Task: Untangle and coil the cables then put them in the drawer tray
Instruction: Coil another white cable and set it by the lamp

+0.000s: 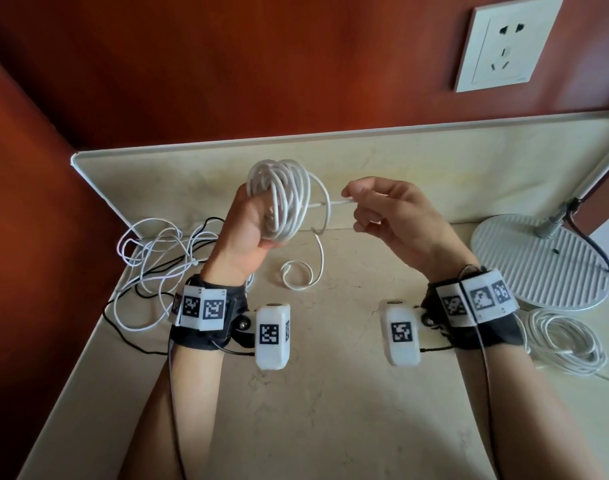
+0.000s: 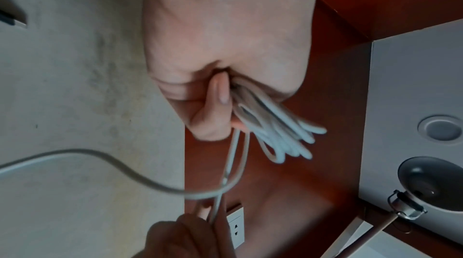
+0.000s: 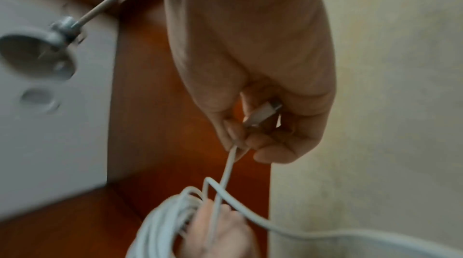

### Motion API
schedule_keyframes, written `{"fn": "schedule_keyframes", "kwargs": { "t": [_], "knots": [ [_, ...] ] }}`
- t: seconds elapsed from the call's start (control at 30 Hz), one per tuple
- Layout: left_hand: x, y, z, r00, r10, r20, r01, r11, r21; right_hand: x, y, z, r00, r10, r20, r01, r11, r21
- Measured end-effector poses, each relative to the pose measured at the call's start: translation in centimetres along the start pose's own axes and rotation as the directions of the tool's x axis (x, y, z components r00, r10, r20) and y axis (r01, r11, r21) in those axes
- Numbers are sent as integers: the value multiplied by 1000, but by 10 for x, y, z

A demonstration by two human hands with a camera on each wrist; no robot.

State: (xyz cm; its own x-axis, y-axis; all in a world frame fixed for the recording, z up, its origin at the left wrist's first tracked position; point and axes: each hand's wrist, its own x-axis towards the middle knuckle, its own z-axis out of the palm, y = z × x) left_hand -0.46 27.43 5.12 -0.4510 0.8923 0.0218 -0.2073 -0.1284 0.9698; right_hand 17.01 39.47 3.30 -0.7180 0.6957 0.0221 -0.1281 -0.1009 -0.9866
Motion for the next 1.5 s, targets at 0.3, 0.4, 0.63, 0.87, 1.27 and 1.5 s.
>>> {"fn": "schedule_keyframes", "kwargs": {
  "t": [0.3, 0.4, 0.63, 0.87, 1.27, 1.5],
  "knots": [
    [1, -6, 1, 999, -25, 25, 6, 818, 575, -4, -8, -14, 981, -38, 190, -41, 917, 397],
    [7, -13, 0, 990, 134, 45, -127, 703, 700, -8, -9, 2, 956, -233, 181, 222, 972, 80],
    [8, -24, -4, 917, 388, -90, -126, 496, 859, -9, 1, 29, 887, -353, 297, 459, 737, -496],
    [1, -14, 5, 948, 314, 56, -235, 569, 788, -9, 3, 29, 907, -366, 209, 422, 765, -487],
    [-3, -13, 19, 892, 440, 103, -348, 524, 777, -9, 2, 29, 906, -423, -32, 358, 803, -476],
    [-3, -9, 14, 879, 464, 107, -344, 461, 818, -7, 5, 29, 932, -362, -37, 299, 821, -486]
  ]
}}
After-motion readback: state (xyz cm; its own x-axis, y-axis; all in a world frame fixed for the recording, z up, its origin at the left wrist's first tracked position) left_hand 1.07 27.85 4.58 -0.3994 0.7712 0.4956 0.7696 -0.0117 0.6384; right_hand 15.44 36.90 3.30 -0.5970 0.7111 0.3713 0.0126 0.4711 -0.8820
